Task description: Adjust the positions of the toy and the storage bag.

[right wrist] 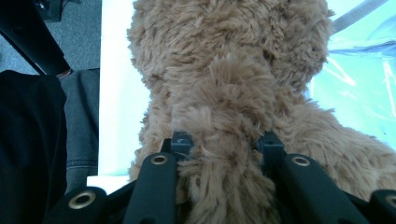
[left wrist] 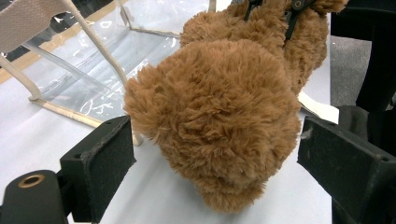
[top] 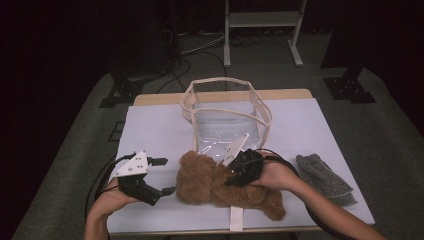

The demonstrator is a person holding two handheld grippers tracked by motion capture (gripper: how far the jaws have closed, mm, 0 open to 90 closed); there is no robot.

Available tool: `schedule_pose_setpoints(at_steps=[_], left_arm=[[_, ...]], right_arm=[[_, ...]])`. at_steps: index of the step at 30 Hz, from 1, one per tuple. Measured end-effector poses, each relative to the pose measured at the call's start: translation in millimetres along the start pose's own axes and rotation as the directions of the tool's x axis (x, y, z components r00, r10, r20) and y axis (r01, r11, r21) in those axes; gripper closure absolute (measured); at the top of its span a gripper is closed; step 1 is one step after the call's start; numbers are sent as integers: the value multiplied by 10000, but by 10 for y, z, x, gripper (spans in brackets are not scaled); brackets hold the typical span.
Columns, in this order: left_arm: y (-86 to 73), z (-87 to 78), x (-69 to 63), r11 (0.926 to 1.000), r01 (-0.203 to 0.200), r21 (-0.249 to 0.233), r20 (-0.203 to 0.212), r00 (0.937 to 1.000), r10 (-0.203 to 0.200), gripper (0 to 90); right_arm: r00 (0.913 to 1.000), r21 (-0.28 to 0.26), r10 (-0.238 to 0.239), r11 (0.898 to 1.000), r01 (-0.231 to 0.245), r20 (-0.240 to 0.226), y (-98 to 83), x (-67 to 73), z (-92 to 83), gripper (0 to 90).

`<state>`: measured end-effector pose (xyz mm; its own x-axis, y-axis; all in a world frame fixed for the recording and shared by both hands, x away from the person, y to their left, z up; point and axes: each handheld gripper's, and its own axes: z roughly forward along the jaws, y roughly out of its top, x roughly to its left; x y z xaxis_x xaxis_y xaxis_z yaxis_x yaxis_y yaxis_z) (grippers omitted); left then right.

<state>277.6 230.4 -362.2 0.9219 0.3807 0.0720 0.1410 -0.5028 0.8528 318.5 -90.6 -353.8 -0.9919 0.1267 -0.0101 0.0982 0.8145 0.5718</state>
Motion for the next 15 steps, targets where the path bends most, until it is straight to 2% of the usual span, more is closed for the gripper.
schedule_pose_setpoints(at_steps=[5,11,15], left_arm=[[-17,-18,9,9999,113,-81,-61,9999,-113,97],[-51,-43,42,9997,233,-68,-171,9996,-234,97],[-60,-54,45,9996,277,-111,-211,9994,-279,97]], right_arm=[[9997,47,225,9997,-225,-14,19,-38,-50,690],[9985,-48,435,9990,-437,-337,29,-83,-130,698],[9978,-130,536,9985,-541,-391,40,-83,-184,698]])
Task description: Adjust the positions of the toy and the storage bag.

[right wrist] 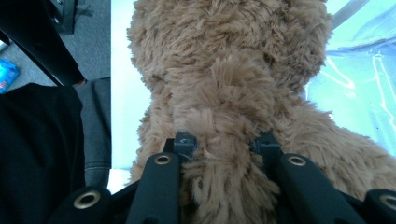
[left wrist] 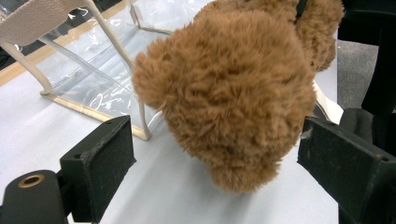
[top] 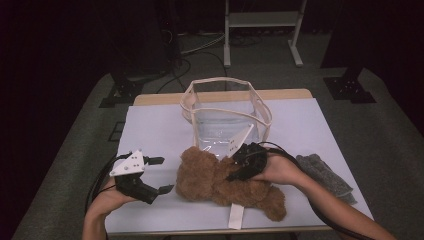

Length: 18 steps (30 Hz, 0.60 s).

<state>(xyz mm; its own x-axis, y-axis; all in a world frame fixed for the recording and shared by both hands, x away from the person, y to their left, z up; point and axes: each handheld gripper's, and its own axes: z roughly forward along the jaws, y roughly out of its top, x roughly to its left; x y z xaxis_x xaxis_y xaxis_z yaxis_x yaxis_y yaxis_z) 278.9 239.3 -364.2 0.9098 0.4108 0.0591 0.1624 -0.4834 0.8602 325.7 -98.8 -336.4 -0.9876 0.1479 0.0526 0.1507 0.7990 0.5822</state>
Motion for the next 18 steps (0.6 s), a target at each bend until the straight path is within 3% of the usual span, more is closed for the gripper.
schedule_pose_setpoints(at_steps=[18], left_arm=[[-40,-122,39,9993,158,-327,-254,9995,-166,96]], right_arm=[[9998,-406,-20,9992,27,185,178,84,-417,702]])
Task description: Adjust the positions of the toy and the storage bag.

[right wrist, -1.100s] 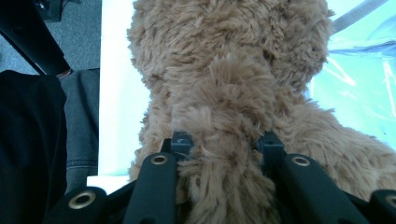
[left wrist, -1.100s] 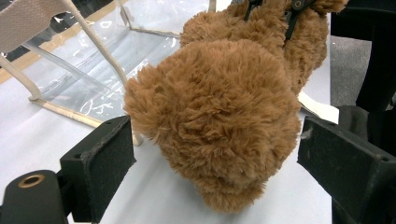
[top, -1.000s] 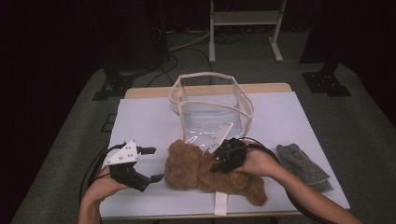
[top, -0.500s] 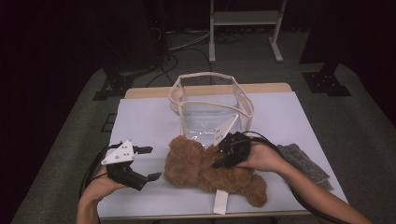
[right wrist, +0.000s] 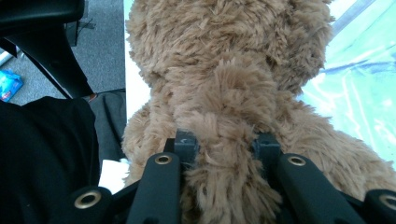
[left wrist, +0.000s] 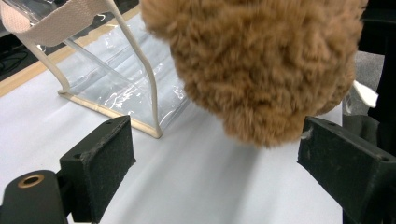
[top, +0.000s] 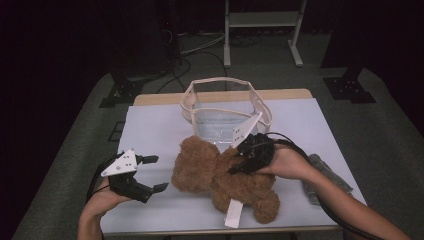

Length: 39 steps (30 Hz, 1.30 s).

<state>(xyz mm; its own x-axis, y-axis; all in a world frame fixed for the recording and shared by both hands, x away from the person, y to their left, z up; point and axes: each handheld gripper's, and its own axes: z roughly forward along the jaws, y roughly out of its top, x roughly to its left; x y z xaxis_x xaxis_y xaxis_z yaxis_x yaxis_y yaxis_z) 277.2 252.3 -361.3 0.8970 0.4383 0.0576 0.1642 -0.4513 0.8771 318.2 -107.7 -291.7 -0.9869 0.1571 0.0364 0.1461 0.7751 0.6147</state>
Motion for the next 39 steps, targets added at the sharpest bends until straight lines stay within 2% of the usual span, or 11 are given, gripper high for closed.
schedule_pose_setpoints(at_steps=[10,20,30,39], left_arm=[[-14,-42,19,10000,44,-58,-74,10000,-44,96],[-31,-72,33,9997,173,-163,-166,9997,-176,96],[-48,-92,50,9993,259,-256,-220,9994,-264,96],[-80,-96,83,9990,370,-263,-190,9991,-376,96]], right_arm=[[9998,-402,185,9990,-184,39,47,-2,-123,715],[9998,-882,177,9960,-173,38,91,-7,-269,715],[9999,-1063,77,9943,-62,129,249,41,-494,715],[9996,-1061,-93,9943,120,258,536,42,-803,714]])
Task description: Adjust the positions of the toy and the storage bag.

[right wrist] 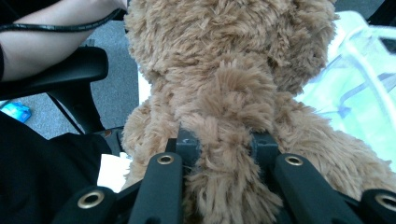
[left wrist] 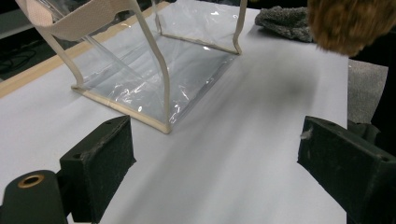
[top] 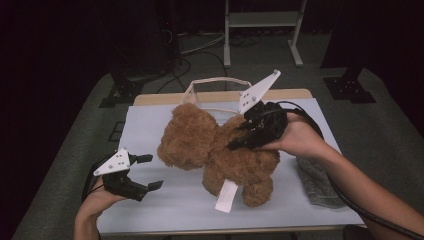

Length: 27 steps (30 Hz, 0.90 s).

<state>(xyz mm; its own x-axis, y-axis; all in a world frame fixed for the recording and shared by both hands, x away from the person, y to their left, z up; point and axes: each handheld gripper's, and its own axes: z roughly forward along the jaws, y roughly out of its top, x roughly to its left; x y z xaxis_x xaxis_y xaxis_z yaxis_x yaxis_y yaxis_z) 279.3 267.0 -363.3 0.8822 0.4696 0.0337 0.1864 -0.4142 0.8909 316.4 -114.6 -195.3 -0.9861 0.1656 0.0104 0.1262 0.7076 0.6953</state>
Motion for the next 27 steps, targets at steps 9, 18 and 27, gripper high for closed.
schedule_pose_setpoints(at_steps=[9,18,27], left_arm=[[-23,0,30,9998,190,-84,-7,9998,-190,96],[-33,-3,34,9998,191,-62,-35,9998,-191,96],[-68,-2,60,9996,274,46,-83,9996,-273,96]], right_arm=[[9996,91,-145,9999,143,233,401,-58,-315,713],[9994,170,153,9997,-158,301,658,-368,-512,712],[9977,86,258,9996,-264,625,835,-680,-605,712]])
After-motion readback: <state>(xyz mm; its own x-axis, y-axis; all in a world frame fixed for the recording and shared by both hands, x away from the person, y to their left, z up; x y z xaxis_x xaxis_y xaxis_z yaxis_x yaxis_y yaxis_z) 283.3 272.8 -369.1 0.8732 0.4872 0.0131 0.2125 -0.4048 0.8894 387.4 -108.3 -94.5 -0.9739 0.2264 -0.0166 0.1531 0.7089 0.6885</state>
